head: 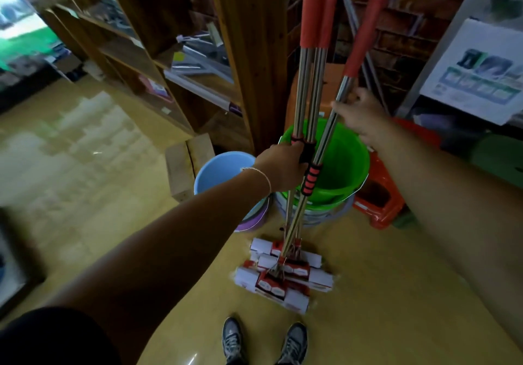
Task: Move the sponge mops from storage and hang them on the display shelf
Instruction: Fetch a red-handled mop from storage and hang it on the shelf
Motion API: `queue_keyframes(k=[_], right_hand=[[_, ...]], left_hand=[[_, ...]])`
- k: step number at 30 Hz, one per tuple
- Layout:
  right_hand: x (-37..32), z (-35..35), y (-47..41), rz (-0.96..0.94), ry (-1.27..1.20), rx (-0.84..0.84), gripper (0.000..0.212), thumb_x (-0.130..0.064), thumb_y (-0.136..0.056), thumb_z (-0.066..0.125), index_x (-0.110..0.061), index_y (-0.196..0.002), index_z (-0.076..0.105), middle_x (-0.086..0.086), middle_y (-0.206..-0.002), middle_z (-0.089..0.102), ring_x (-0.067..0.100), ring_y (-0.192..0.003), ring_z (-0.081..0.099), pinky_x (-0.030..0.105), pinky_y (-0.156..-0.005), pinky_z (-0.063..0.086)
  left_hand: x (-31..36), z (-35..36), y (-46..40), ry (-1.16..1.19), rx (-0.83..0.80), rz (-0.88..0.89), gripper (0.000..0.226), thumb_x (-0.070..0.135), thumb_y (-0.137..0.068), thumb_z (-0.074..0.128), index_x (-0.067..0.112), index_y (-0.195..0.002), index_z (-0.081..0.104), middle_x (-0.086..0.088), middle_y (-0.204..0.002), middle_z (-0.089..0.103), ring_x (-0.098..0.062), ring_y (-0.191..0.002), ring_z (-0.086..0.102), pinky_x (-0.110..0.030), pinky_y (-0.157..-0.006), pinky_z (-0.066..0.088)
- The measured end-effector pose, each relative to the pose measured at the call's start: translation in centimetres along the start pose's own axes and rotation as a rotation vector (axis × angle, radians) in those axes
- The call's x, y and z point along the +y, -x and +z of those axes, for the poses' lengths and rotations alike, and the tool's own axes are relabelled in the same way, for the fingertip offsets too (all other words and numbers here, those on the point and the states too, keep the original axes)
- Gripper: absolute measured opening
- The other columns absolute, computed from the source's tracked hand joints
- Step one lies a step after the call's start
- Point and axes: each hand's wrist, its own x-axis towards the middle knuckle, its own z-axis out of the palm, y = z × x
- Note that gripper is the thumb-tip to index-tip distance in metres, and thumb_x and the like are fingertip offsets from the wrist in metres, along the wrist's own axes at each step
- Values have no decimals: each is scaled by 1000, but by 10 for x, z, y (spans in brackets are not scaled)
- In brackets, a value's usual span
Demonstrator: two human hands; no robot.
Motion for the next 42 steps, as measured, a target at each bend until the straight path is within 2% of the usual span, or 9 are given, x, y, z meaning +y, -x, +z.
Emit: queue_keyframes(k=[6, 9, 16, 26, 29, 32, 35, 38, 42], right_hand=[[1, 9, 5, -26, -23, -127, 74, -44, -83, 76, -25, -146, 41, 4, -129, 57, 24, -116, 58, 44, -97, 50], [-12, 15, 2, -20, -42, -114, 66, -43, -85, 75, -24, -140, 44, -5, -111, 57, 21, -107, 58, 43, -97, 50], [-16, 35, 14, -109, 78, 104, 16, -38, -89, 67, -25, -96, 62, -7, -88, 66, 17, -83, 64, 22, -64, 41], [-13, 67, 124, -346, 229, 107, 21, -35, -100, 51, -21, -115, 54, -12, -91, 53, 8, -80, 50, 15, -60, 33], [-12, 75, 152, -381, 246, 131, 23, -31, -101, 51, -15, -117, 55, -12, -87, 54, 11, -78, 51, 8, -57, 29], [-12, 85, 176, -398, 236, 141, 25, -28, -102, 49, -11, -119, 55, -12, -86, 54, 13, -81, 53, 16, -62, 36], [-9, 100, 198, -411, 212, 166, 25, -23, -104, 45, -5, -118, 55, 3, -89, 59, 22, -80, 57, 33, -67, 43], [0, 116, 218, -365, 155, 156, 29, -24, -107, 37, -3, -117, 55, 0, -90, 62, 21, -82, 62, 32, -71, 48], [18, 138, 242, -277, 117, 101, 34, -27, -108, 31, -8, -125, 54, 2, -100, 68, 20, -94, 65, 33, -83, 51]], left_hand=[[5, 21, 3, 85, -62, -82, 38, 31, -97, 48, 11, -128, 50, -19, -117, 61, -39, -105, 60, -38, -82, 46], [1, 26, 2, 103, -69, -101, 39, 32, -96, 50, 10, -129, 49, -18, -115, 63, -37, -102, 61, -33, -74, 41], [-17, 40, 10, 107, -57, -92, 34, 35, -95, 49, 12, -119, 50, -15, -101, 62, -35, -93, 62, -33, -69, 38], [-44, 46, 18, 463, -28, -145, 47, 34, -94, 59, 15, -135, 49, -11, -121, 65, -28, -105, 61, -25, -79, 37], [-54, 54, 32, 598, -57, -97, 31, 30, -94, 60, 14, -121, 59, -8, -109, 68, -25, -101, 63, -27, -79, 44], [-58, 63, 50, 593, -148, -43, 26, 28, -98, 55, 5, -110, 60, -19, -103, 67, -31, -94, 61, -40, -85, 50], [-61, 65, 67, 586, -187, -12, 28, 31, -99, 53, 5, -107, 57, -20, -100, 66, -28, -85, 58, -34, -74, 46], [-67, 64, 80, 545, -228, 51, 19, 28, -100, 52, 10, -103, 54, -14, -92, 61, -22, -78, 54, -28, -64, 41], [-75, 61, 101, 549, -248, 117, 27, 23, -100, 50, 3, -118, 57, -19, -105, 66, -28, -91, 61, -37, -78, 50]])
